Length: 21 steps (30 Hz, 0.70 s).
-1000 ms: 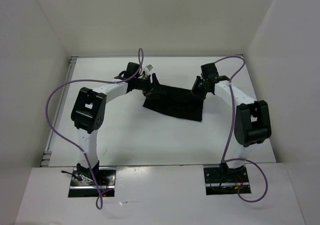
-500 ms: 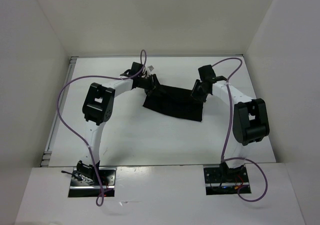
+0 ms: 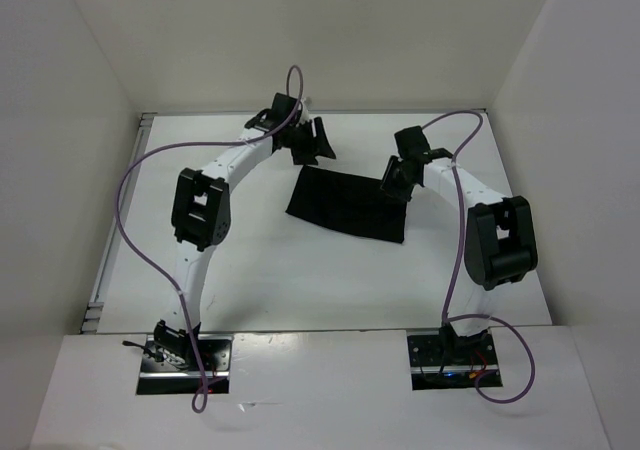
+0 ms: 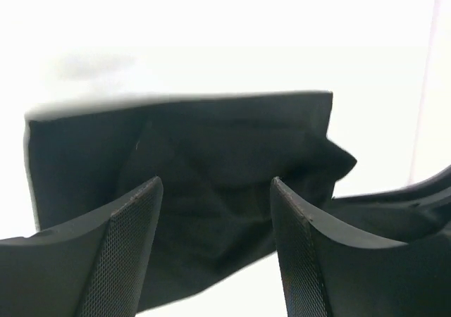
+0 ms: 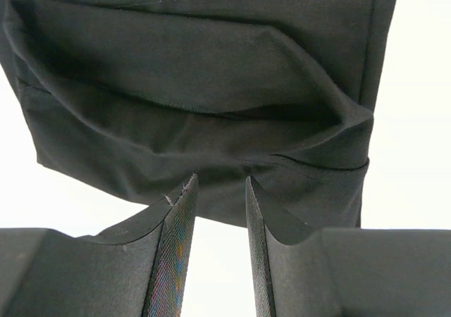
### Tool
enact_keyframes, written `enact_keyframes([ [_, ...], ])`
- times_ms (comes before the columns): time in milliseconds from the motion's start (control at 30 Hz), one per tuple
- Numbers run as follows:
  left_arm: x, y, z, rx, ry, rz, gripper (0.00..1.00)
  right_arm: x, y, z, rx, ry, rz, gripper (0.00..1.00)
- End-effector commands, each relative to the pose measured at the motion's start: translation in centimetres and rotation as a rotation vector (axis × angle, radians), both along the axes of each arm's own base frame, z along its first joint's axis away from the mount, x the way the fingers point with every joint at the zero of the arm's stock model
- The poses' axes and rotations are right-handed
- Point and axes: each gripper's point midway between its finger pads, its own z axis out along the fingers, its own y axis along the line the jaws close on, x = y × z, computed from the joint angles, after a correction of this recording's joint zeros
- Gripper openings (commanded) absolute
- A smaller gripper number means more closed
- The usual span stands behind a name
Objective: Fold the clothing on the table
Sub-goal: Fold the skirt
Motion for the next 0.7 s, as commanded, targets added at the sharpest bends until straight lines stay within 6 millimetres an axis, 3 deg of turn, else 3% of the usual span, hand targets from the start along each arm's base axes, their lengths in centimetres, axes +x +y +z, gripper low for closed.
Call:
enact_keyframes([
  [0,0.2,0.6,1.4,0.281,-0.125,-0.021,0.70,1.2,-0.1,1.8,-0.042,-0.058,0.025,0.39],
  [100,0.8,0.7,2.6,0.369,-0.187,-0.032,0.70,2.4,0.4,2.6,-0.051,-0.090,0.041,0.39],
  [133,1.1,1.0,1.6,0.401,-0.183,-0.047,0.70,2.9,0.5,3.6,-0.047,-0.108,0.041,0.39],
  [300,1.3,0.8,1.5,0.528,-0.191,-0.078,0.67,3.7,0.7,4.3,-0.038,-0.125,0.032,0.39],
  [333,1.1,1.3,0.4,0.559,-0.162,-0.078,0.66,3.7,0.7,4.7,-0.035,-0.136,0.032,0.39],
  [367,1.5,1.7,0.8,0.581,-0.184,-0.063,0.63,3.4,0.5,4.7,-0.043,-0.136,0.027,0.39],
  [467,1.2,2.6,-0.7,0.657,-0.156,-0.048,0.61,2.9,0.0,4.2,-0.062,-0.125,0.018,0.39],
  [567,0.4,2.7,-3.0,0.698,-0.110,-0.081,0.59,2.4,-0.1,3.7,-0.065,-0.111,0.019,0.39],
  [667,-0.1,1.9,-3.3,0.704,-0.109,-0.088,0.59,2.1,-0.2,3.4,-0.068,-0.102,0.019,0.39],
])
